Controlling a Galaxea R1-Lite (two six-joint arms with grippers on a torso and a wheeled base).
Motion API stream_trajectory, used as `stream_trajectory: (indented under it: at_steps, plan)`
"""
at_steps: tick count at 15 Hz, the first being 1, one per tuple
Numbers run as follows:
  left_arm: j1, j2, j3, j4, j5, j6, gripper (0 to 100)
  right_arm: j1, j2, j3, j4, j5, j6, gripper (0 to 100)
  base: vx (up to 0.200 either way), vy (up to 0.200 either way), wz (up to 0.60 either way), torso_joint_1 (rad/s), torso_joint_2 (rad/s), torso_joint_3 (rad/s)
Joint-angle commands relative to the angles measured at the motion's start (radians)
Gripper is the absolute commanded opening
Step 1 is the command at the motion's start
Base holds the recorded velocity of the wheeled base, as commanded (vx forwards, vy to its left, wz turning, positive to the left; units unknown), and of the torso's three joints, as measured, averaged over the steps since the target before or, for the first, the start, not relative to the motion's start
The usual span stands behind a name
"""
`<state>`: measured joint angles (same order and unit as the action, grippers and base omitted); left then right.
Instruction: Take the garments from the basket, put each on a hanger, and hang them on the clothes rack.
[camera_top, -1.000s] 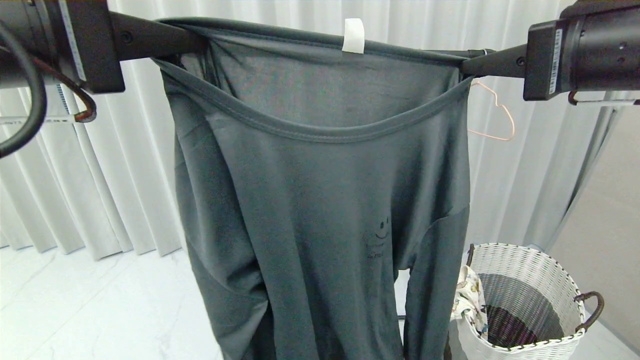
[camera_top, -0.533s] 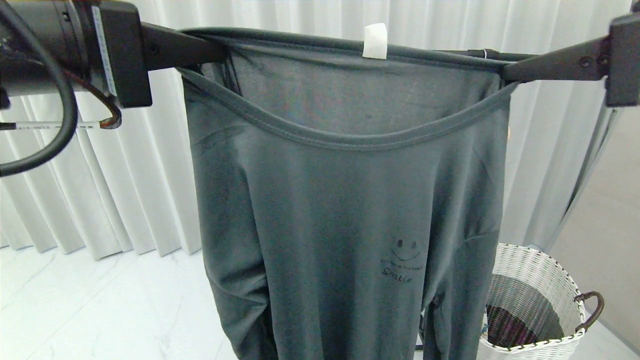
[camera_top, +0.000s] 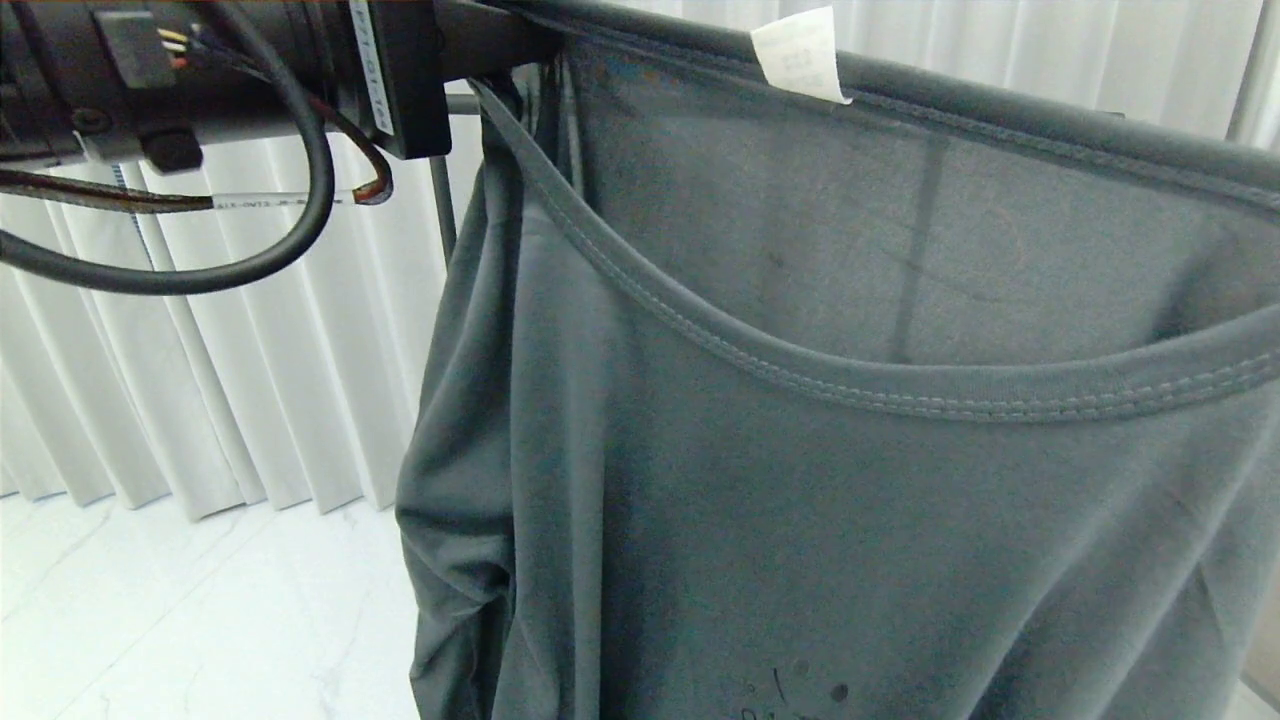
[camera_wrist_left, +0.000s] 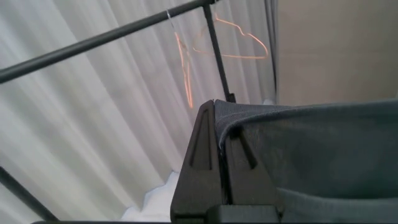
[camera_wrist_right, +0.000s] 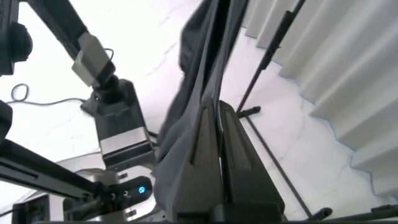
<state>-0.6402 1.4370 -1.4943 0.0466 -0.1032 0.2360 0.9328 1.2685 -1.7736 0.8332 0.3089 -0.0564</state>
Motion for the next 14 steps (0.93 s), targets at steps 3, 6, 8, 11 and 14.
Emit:
stream_trajectory:
  at_steps: [3, 6, 8, 11, 14]
  plan:
    - [-0.004, -0.001, 0.003, 0.004, 0.005, -0.006, 0, 0.023, -0.006, 0.0, 0.003, -0.011, 0.0, 0, 0.0, 0.0, 0.0, 0.0, 0.0, 0.0]
    - [-0.009, -0.112, -0.026, 0.28, -0.004, -0.15, 0, -0.038, 0.005, 0.005, 0.006, -0.197, -0.005, 0, 0.0, 0.0, 0.0, 0.0, 0.0, 0.0]
    - [-0.061, -0.201, -0.057, 0.519, -0.021, -0.287, 0, -0.065, 0.038, 0.01, -0.051, -0.275, -0.007, 0, 0.0, 0.0, 0.0, 0.0, 0.0, 0.0]
    - [-0.128, -0.268, -0.115, 0.682, -0.082, -0.445, 0, -0.066, 0.1, 0.028, -0.241, -0.277, -0.007, 0, 0.0, 0.0, 0.0, 0.0, 0.0, 0.0]
    - [-0.239, -0.305, -0.207, 0.771, -0.165, -0.609, 0, -0.037, 0.186, 0.031, -0.46, -0.266, -0.01, 0, 0.0, 0.0, 0.0, 0.0, 0.0, 0.0]
